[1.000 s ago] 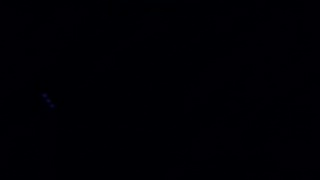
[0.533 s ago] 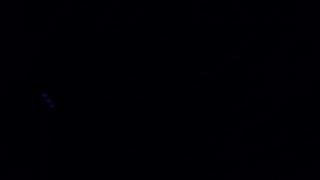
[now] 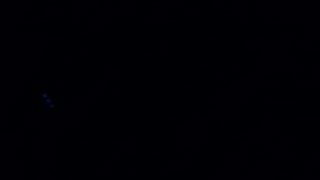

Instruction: Pick up one orange circular object and put in the blue frame

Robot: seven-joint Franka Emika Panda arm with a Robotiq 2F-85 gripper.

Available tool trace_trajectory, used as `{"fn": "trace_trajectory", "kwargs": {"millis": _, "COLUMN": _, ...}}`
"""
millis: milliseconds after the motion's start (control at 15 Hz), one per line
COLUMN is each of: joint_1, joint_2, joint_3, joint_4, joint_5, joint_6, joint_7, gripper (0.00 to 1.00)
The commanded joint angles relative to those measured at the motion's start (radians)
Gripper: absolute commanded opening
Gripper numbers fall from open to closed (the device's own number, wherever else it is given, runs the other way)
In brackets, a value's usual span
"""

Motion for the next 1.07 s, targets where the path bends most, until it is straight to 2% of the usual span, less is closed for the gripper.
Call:
{"fn": "trace_trajectory", "kwargs": {"millis": 0, "joint_1": -0.016, "joint_2": 0.001, "joint_3": 0.012, "joint_4": -0.002, "joint_5": 0.003, "joint_6": -0.003, "joint_7": -0.023, "gripper": 0.88}}
{"fn": "trace_trajectory", "kwargs": {"millis": 133, "joint_1": -0.013, "joint_2": 0.001, "joint_3": 0.007, "joint_4": -0.004, "joint_5": -0.01, "joint_6": -0.009, "joint_7": -0.023, "gripper": 0.99}}
{"fn": "trace_trajectory", "kwargs": {"millis": 333, "joint_1": -0.013, "joint_2": 0.004, "joint_3": 0.005, "joint_4": -0.008, "joint_5": -0.021, "joint_6": -0.003, "joint_7": -0.026, "gripper": 1.0}}
{"fn": "trace_trajectory", "kwargs": {"millis": 467, "joint_1": -0.013, "joint_2": 0.008, "joint_3": 0.006, "joint_4": -0.009, "joint_5": -0.024, "joint_6": -0.001, "joint_7": -0.03, "gripper": 0.97}}
{"fn": "trace_trajectory", "kwargs": {"millis": 600, "joint_1": -0.012, "joint_2": 0.01, "joint_3": 0.005, "joint_4": -0.01, "joint_5": -0.033, "joint_6": -0.001, "joint_7": -0.035, "gripper": 0.9}}
{"fn": "trace_trajectory", "kwargs": {"millis": 667, "joint_1": -0.012, "joint_2": 0.011, "joint_3": 0.005, "joint_4": -0.011, "joint_5": -0.038, "joint_6": -0.002, "joint_7": -0.04, "gripper": 0.84}}
{"fn": "trace_trajectory", "kwargs": {"millis": 733, "joint_1": -0.012, "joint_2": 0.012, "joint_3": 0.005, "joint_4": -0.011, "joint_5": -0.041, "joint_6": -0.002, "joint_7": -0.042, "gripper": 0.87}}
{"fn": "trace_trajectory", "kwargs": {"millis": 1000, "joint_1": -0.011, "joint_2": 0.013, "joint_3": 0.003, "joint_4": -0.012, "joint_5": -0.063, "joint_6": -0.004, "joint_7": -0.049, "gripper": 0.84}}
